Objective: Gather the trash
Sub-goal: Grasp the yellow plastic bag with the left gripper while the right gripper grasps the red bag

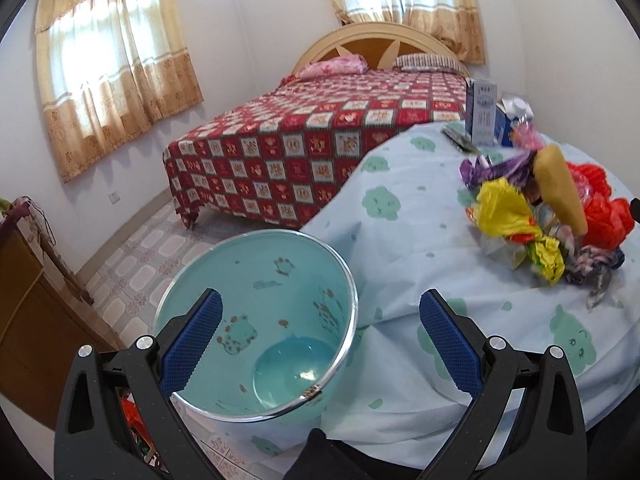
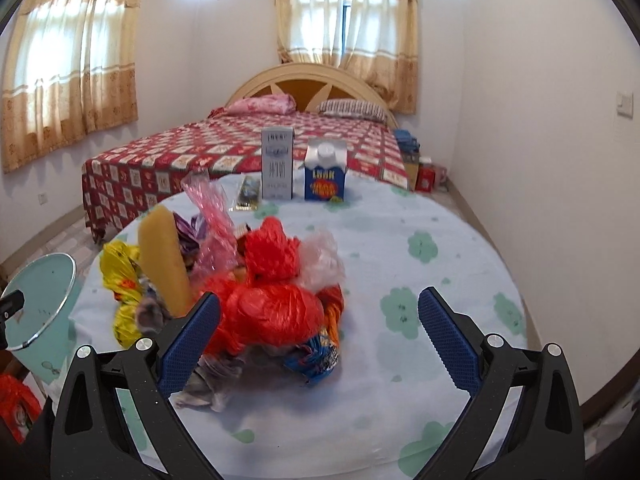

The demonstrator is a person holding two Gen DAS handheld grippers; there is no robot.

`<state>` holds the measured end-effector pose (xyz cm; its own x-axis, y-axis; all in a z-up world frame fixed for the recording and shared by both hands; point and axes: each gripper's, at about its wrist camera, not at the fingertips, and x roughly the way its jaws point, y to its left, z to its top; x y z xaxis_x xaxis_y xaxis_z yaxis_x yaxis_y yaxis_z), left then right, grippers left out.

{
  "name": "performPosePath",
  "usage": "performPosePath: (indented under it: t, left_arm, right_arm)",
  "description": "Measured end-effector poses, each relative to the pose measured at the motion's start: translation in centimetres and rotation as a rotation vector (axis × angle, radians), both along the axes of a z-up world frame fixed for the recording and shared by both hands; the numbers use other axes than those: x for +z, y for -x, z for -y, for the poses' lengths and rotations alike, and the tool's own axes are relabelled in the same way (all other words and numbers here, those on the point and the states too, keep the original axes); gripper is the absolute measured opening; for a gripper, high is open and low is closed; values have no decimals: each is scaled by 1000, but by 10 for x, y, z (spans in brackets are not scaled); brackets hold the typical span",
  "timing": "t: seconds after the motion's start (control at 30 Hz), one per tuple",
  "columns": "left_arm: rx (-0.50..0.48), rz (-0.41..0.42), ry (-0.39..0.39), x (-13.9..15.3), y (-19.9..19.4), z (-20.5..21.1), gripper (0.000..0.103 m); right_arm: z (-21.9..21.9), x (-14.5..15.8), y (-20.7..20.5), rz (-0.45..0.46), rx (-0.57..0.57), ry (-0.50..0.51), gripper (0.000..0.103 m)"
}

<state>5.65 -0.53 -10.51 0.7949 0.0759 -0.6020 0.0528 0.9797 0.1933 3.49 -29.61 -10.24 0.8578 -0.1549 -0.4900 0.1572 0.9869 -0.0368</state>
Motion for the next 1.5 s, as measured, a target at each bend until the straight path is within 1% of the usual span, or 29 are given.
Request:
performPosePath:
  t: [0.1,0.13,0.17,0.2,0.23,0.3,0.33,0.37,0.4,0.43,0.47,0.53,0.7,0.8,0.87,1.0,1.2,1.27,1.33,1.4,1.43,1.47,1.5]
  left_arm:
    - [-14,-17,-8,-5,-1,4,97]
    - [-16,-18,-13,-6,-1,6,97]
    - [-19,-16,-15,-6,0,7,97]
    - [-23,-16,-15,-6,1,9,97]
    - [-28,-14,-15,-4,2,9,97]
    - [-33,-9,-17,-1,3,11,97]
    - [-34,-7,-17,0,3,12,97]
    - [-36,-6,-16,1,3,13,97]
    - [-39,-4,-15,2,3,15,97]
    - [-42,-2,-15,3,3,17,97]
    - [-48,0,-15,4,3,20,97]
    - [-57,2,-13,5,3,26,97]
    - [-90,4,-7,9,4,46,97]
    - [-110,4,-4,11,3,61,97]
    - [-122,1,4,11,2,74,97]
    - [-148,-15,19,7,-1,100,97]
    - [-189,-79,-2,-19,-7,136,96]
    - [-193,-95,-1,-26,-9,141,95]
    - [-202,-113,-5,-32,-12,148,83]
    - [-209,-143,11,-37,-17,149,57]
    - [-212,-162,28,-38,-21,147,47]
    - [-221,-177,41,-38,-22,146,26]
    - [-234,-186,51,-37,-22,143,23]
  right_arm:
    - [-1,-7,-5,-19,17,-18,95]
    - [-1,-10,-6,-28,34,-31,91]
    - [-2,-12,-8,-43,50,-42,83]
    - [-3,-15,-10,-57,64,-57,77]
    - [-2,-17,-12,-70,82,-79,67]
    - [-3,-19,-13,-85,111,-107,57]
    - [-3,-19,-13,-90,127,-114,42]
    - [-4,-19,-13,-95,138,-122,33]
    - [-5,-17,-12,-93,146,-131,30]
    - [-6,-16,-10,-90,150,-131,20]
    - [-6,-13,-7,-84,159,-140,17]
    - [-7,-8,-3,-67,169,-147,13]
    - [-3,20,14,14,184,-163,11]
    - [9,33,25,57,166,-175,11]
    - [18,35,29,73,142,-171,11]
    - [44,28,28,76,80,-168,11]
    - [56,9,27,61,54,-169,11]
    - [59,4,26,56,58,-179,11]
    - [59,0,24,52,62,-177,11]
    - [59,-4,23,48,71,-182,11]
    - [58,-6,24,47,77,-184,11]
    - [57,-6,24,48,82,-184,11]
    - [56,-6,25,51,87,-183,11]
